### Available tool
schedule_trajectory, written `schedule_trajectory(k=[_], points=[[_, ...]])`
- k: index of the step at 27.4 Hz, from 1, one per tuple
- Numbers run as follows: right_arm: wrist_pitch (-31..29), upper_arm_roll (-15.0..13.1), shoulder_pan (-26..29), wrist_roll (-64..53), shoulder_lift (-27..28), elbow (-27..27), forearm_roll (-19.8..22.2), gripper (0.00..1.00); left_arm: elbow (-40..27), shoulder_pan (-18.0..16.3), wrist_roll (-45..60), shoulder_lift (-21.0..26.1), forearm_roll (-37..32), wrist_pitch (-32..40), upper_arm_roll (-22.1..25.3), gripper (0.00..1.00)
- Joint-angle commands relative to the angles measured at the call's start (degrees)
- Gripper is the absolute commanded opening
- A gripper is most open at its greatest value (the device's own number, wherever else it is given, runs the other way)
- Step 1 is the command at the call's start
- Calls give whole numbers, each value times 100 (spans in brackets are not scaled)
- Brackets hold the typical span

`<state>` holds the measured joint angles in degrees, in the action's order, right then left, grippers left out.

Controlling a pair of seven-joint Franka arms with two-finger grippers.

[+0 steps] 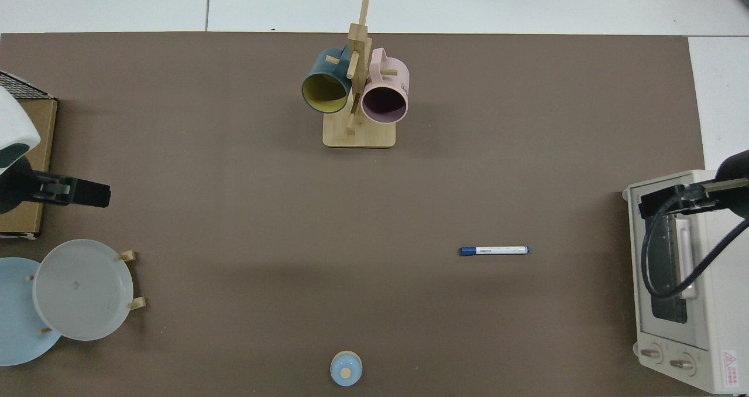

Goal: Put markers into pen holder

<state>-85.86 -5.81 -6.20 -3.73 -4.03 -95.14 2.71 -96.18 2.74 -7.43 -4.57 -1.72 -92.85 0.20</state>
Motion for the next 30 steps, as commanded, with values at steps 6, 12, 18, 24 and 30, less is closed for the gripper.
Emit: schedule_trajectory(k=[6, 12, 18, 24, 30], points=[[-1, 45, 198, -119, -36, -13, -209, 100, -24, -45, -4, -53, -66, -5, -37, 100], [-18, 45, 172, -119, -45, -30, -280, 100, -24, -45, -4, -53, -66, -5, -37, 100], [-176, 89, 119, -93, -45, -39, -421, 100, -24, -45, -4, -53, -66, -5, -37, 100], [-816, 133, 93, 152, -247, -486, -403, 100, -24, -45, -4, -53, -66, -5, -37, 100], [-1205, 133, -13, 549, -432, -866, -377, 100, -24, -45, -4, -53, -66, -5, -37, 100]])
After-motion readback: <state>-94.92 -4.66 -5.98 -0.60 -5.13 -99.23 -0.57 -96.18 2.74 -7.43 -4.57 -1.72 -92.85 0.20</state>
